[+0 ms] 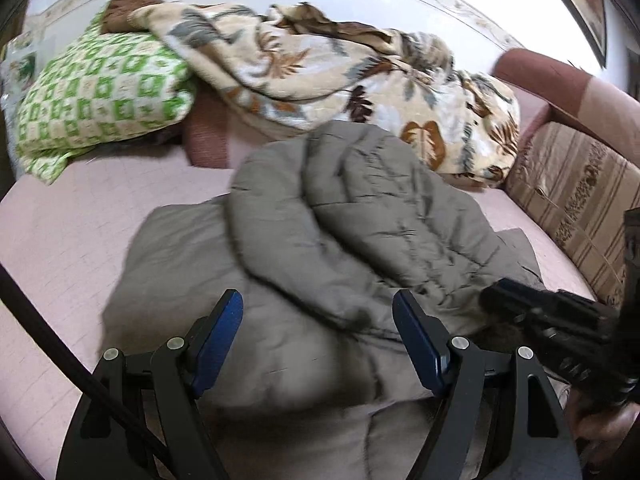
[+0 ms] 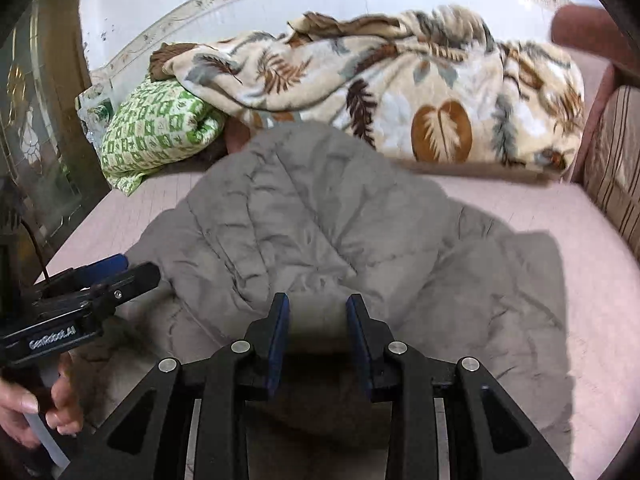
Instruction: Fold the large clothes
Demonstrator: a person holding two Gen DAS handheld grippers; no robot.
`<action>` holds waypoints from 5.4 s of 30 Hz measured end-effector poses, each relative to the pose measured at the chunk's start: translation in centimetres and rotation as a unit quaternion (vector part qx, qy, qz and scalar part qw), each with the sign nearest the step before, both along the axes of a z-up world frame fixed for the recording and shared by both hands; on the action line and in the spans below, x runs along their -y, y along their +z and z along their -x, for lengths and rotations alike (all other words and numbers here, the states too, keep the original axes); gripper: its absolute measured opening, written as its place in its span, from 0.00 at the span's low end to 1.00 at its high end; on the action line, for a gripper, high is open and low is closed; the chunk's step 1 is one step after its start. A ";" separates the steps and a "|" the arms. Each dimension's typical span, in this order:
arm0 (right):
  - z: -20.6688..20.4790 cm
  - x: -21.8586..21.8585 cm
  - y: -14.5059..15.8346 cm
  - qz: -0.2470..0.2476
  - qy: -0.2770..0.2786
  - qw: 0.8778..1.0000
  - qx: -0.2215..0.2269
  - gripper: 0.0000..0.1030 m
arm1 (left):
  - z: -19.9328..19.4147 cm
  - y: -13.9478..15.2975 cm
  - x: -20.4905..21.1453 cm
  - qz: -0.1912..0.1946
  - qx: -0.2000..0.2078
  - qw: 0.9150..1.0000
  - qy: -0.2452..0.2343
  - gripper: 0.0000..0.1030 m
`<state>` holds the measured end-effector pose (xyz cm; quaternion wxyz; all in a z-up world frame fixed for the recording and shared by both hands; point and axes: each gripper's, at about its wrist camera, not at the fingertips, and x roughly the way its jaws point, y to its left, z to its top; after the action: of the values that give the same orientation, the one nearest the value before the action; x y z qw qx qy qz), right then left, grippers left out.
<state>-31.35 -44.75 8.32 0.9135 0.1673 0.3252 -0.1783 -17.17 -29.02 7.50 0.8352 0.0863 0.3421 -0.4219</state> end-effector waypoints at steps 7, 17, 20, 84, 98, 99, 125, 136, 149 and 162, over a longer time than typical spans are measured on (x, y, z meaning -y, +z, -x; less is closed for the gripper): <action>-0.8 0.5 -3.4 -0.024 0.003 0.998 -0.054 0.32 | 0.0 -3.0 2.8 -0.082 -0.002 0.997 0.001 0.75; -1.1 0.6 -4.4 -0.028 0.006 0.997 -0.071 0.32 | 0.6 -3.1 2.7 -0.095 0.014 0.995 0.003 0.75; 0.0 0.6 -2.5 -0.043 0.005 0.998 -0.050 0.32 | 1.6 -1.3 1.8 -0.077 0.020 0.997 -0.005 0.75; 18.4 -12.5 -6.8 0.082 -0.057 0.991 -0.095 0.86 | 14.2 -6.5 -16.8 -0.150 0.023 0.979 0.133 1.00; 18.5 -12.4 -6.7 0.083 -0.049 0.991 -0.091 0.88 | 14.5 -6.9 -17.1 -0.132 0.032 0.980 0.149 1.00; 18.5 -12.4 -6.7 0.082 -0.048 0.991 -0.089 0.88 | 14.5 -6.9 -17.2 -0.131 0.032 0.980 0.149 1.00; 17.7 -15.5 -6.5 0.211 -0.072 0.967 -0.125 0.91 | 15.2 -7.1 -17.4 -0.122 0.061 0.979 0.150 1.00; 20.6 -11.4 -4.4 0.032 -0.057 0.997 -0.042 0.89 | 14.6 -5.8 -18.3 -0.110 0.026 0.987 0.114 1.00; 35.2 -2.4 -6.0 -0.155 -0.221 0.962 0.050 0.78 | 7.7 -5.4 -34.6 0.060 -0.168 0.952 0.248 0.99; 36.7 -5.6 -9.1 -0.291 -0.173 0.938 0.076 0.49 | 12.6 -6.1 -32.3 0.042 -0.164 0.963 0.208 0.94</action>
<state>-68.01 -39.15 -0.82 0.8019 0.4925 0.2589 -0.2176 -29.76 3.27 1.38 0.8400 -0.0920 0.4664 -0.2614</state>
